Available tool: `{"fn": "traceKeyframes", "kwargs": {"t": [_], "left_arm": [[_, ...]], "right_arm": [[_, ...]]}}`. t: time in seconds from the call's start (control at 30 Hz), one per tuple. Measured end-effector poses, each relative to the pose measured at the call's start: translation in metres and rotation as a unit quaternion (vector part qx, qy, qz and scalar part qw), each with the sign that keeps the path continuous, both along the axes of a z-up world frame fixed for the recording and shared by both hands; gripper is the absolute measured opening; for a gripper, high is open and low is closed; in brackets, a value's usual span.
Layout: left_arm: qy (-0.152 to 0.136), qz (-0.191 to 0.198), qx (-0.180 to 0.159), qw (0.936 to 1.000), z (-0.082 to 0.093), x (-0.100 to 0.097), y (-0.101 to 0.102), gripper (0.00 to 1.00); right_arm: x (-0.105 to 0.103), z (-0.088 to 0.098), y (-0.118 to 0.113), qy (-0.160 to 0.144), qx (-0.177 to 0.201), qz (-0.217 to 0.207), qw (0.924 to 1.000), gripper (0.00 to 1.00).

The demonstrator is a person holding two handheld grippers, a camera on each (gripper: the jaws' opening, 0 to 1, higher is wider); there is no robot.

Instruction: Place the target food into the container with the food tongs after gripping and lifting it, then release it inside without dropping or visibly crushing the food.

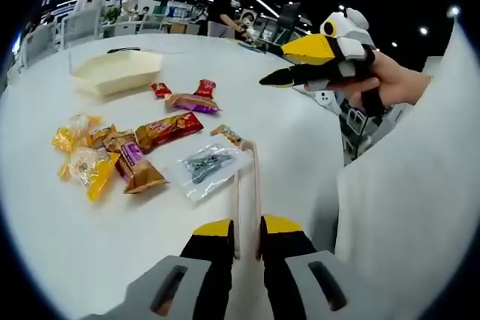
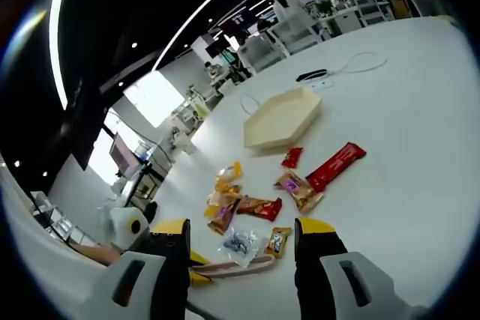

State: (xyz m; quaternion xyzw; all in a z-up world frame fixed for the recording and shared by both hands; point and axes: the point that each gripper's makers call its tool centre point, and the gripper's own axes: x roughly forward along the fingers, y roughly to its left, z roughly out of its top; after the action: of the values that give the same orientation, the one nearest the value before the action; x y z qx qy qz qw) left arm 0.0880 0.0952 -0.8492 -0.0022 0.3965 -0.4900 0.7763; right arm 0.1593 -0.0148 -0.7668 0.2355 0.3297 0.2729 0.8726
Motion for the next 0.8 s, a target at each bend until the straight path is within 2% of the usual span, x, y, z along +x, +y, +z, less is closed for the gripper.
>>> {"fn": "traceKeyframes", "kwargs": {"t": [0.17,0.33,0.57,0.8], "left_arm": [[0.001,-0.004,0.000,1.0000,0.002,-0.003,0.001,0.10],[-0.006,-0.003,-0.005,1.0000,0.008,-0.004,0.003,0.10],[-0.016,-0.009,-0.018,0.9997,0.015,-0.006,-0.001,0.10],[-0.018,-0.001,-0.034,0.9993,0.029,-0.002,0.000,0.10]], "right_arm": [[-0.001,-0.001,-0.007,0.000,0.007,-0.015,0.9999,0.56],[0.002,0.005,-0.011,0.001,0.044,-0.050,0.9978,0.55],[-0.004,0.005,-0.012,0.001,0.030,-0.031,0.9991,0.55],[-0.008,0.003,-0.020,0.004,0.047,-0.050,0.9976,0.55]]}}
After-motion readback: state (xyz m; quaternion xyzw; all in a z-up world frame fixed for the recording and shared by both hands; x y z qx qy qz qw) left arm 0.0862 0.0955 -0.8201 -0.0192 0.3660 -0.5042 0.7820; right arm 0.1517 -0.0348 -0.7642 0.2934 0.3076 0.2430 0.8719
